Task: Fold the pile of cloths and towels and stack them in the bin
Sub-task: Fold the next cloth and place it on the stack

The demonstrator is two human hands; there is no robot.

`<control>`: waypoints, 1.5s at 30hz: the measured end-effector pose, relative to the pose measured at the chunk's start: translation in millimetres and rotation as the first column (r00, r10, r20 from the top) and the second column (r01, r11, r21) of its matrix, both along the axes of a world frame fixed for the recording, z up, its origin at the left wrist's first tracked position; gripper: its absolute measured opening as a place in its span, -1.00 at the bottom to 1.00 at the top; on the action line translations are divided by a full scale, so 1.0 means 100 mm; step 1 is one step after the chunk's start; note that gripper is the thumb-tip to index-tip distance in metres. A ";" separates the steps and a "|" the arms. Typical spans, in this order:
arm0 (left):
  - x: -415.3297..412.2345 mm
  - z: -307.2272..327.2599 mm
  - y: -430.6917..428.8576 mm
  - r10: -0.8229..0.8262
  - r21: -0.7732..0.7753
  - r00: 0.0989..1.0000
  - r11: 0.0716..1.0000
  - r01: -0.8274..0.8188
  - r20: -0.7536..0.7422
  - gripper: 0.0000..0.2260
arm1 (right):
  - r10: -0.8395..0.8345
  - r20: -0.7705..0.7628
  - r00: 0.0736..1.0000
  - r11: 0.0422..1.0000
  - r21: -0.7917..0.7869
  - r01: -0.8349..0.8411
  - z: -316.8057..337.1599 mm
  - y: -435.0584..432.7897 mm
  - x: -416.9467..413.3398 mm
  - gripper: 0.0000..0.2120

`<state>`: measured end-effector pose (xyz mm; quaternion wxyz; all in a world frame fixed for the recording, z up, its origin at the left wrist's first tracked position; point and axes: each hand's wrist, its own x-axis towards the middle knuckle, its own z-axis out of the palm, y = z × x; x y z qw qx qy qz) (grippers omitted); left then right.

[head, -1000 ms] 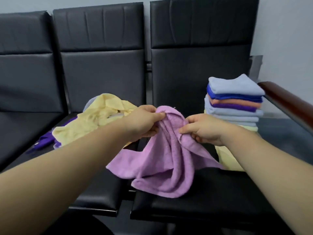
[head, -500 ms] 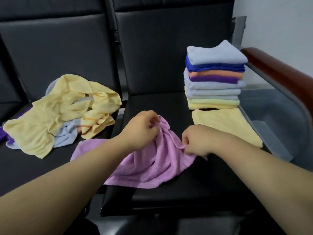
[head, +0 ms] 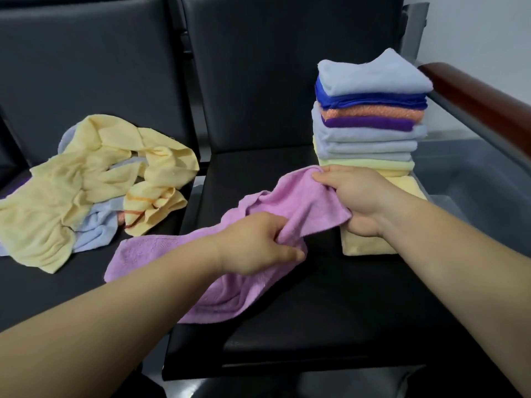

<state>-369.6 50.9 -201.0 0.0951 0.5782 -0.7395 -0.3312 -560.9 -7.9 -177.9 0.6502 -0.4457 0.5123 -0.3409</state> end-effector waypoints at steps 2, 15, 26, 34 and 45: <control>0.06 -0.01 -0.05 0.041 0.051 0.994 0.998 -0.037 -0.097 -0.72 | -0.022 -0.130 0.991 0.998 -0.058 0.014 -0.03 0.04 0.04 -0.87; 0.57 0.24 -0.21 0.516 0.561 0.571 0.820 -0.114 -0.638 -0.97 | 0.287 -0.662 0.693 0.731 -0.316 -0.605 0.09 0.21 -0.05 -0.83; 0.71 0.22 -0.21 0.119 0.282 0.900 0.959 0.004 -0.419 -0.85 | 0.085 -0.771 0.631 0.718 -0.391 -0.576 0.04 0.16 -0.02 -0.83; 0.67 0.21 -0.24 0.327 0.272 0.785 0.940 -0.209 -0.527 -0.90 | 0.134 -0.735 0.665 0.702 -0.403 -0.587 0.00 0.21 0.07 -0.67; 0.56 0.32 -0.20 0.423 0.309 0.680 0.905 -0.290 -0.599 -0.81 | -0.088 -0.745 0.661 0.631 -0.556 -0.542 -0.02 0.21 0.12 -0.78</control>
